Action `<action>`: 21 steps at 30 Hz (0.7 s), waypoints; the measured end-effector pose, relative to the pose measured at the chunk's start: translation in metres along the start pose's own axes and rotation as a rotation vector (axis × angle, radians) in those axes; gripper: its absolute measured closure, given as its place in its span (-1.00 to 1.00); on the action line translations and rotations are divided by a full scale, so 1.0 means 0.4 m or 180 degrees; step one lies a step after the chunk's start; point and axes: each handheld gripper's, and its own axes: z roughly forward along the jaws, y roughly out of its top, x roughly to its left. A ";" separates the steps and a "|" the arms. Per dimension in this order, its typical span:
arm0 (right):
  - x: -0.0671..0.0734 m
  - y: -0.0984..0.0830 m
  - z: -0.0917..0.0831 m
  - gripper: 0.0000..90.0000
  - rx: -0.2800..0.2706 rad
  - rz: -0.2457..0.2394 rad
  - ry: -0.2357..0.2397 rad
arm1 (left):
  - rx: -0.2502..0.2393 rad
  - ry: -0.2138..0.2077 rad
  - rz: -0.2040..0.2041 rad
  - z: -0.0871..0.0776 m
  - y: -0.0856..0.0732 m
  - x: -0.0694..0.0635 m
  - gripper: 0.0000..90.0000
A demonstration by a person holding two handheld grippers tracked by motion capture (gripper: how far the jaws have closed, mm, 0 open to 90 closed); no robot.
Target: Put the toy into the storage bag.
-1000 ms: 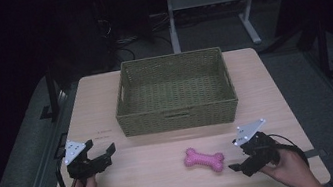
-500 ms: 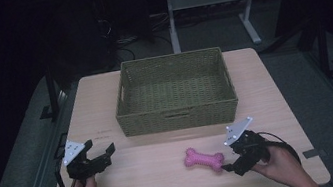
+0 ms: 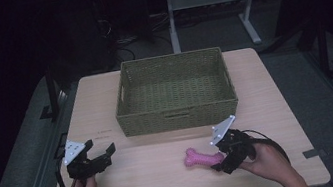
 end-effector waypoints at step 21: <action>-0.004 0.068 0.044 -0.37 0.0208 -0.0097 0.0116 | -0.0009 0.0005 -0.0020 -0.002 0.000 0.003 -0.71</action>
